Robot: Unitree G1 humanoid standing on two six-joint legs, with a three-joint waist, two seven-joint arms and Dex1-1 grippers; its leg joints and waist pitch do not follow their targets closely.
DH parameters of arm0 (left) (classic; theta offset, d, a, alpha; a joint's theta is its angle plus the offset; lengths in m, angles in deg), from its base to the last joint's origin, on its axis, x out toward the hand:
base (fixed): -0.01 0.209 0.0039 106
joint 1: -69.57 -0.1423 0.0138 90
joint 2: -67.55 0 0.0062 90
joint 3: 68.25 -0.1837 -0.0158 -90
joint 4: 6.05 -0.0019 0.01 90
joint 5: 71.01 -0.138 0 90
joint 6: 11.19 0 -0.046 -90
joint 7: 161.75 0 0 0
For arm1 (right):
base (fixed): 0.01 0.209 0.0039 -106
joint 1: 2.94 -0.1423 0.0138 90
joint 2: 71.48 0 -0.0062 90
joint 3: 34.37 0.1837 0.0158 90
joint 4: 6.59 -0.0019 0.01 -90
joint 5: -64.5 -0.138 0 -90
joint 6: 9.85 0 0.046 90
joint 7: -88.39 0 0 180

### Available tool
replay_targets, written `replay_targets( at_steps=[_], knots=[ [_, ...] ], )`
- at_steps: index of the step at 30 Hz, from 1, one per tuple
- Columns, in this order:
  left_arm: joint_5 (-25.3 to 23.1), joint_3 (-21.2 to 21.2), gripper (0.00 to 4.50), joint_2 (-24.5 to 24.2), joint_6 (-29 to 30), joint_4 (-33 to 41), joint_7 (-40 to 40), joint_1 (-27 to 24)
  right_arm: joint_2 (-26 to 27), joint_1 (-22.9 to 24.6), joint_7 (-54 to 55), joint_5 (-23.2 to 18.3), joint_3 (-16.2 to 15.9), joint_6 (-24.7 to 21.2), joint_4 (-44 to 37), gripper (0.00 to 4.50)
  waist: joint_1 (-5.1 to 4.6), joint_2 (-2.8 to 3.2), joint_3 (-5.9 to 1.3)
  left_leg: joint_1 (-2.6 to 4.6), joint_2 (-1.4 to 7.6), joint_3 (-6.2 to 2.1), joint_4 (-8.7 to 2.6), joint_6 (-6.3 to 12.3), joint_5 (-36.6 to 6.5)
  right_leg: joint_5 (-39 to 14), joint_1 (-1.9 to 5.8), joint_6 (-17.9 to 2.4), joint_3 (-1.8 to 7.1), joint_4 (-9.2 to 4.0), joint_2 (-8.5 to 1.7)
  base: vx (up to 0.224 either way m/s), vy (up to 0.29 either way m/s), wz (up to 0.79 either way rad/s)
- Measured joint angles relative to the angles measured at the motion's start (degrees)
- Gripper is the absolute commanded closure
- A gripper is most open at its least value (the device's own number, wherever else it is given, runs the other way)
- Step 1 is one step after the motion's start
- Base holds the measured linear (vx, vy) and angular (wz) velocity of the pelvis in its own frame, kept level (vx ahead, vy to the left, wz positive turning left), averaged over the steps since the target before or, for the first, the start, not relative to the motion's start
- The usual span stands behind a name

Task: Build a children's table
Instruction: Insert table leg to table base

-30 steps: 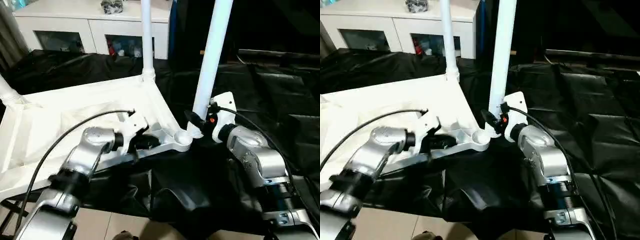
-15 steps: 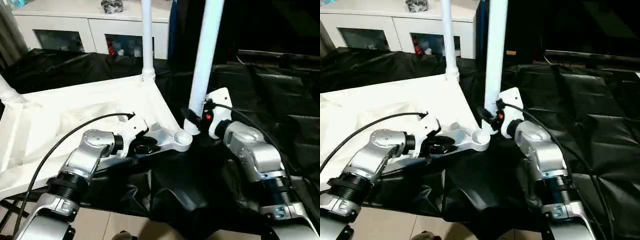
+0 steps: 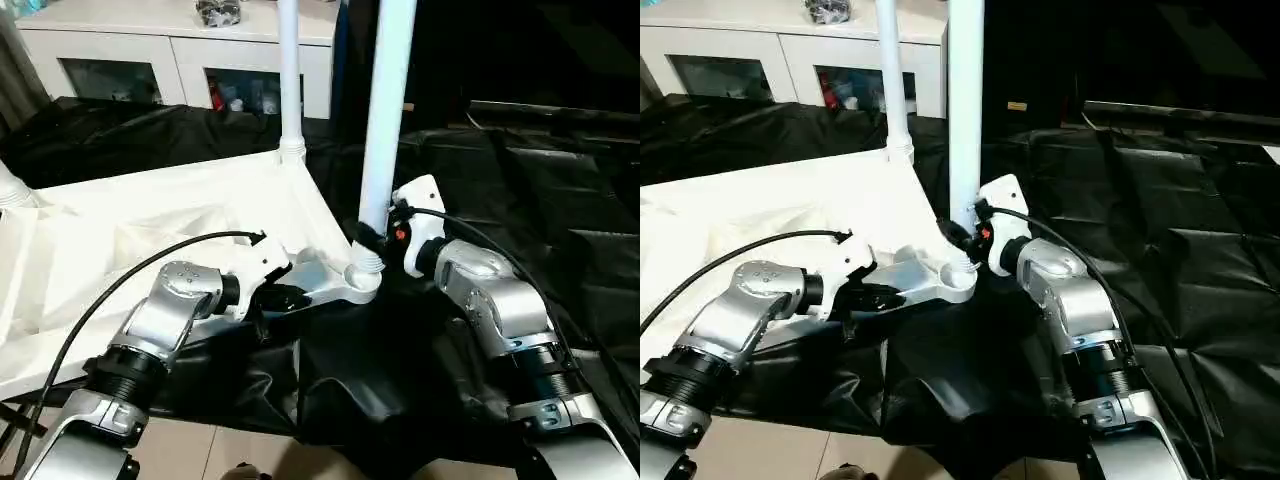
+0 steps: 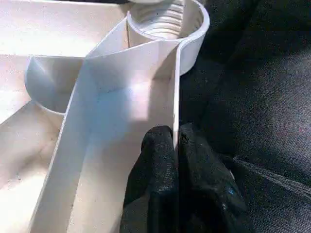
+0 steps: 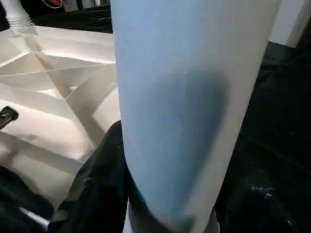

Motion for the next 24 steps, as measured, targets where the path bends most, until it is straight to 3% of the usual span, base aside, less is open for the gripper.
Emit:
replay_targets(
  at_steps=[24],
  knots=[
    [0.7, 0.8, 4.5, 0.1, 0.3, 3.0, 1.0, -2.4, -1.1, 0.6, -2.6, -0.3, -0.4, -2.4, -1.8, 2.61, -0.18, -0.04, 0.01, 0.06, 0.0, 0.06, -0.07, 0.0, 0.0, -0.1, -0.01, 0.1, 0.05, 0.0, 0.0, 0.0, 0.0, 0.0]
  ],
)
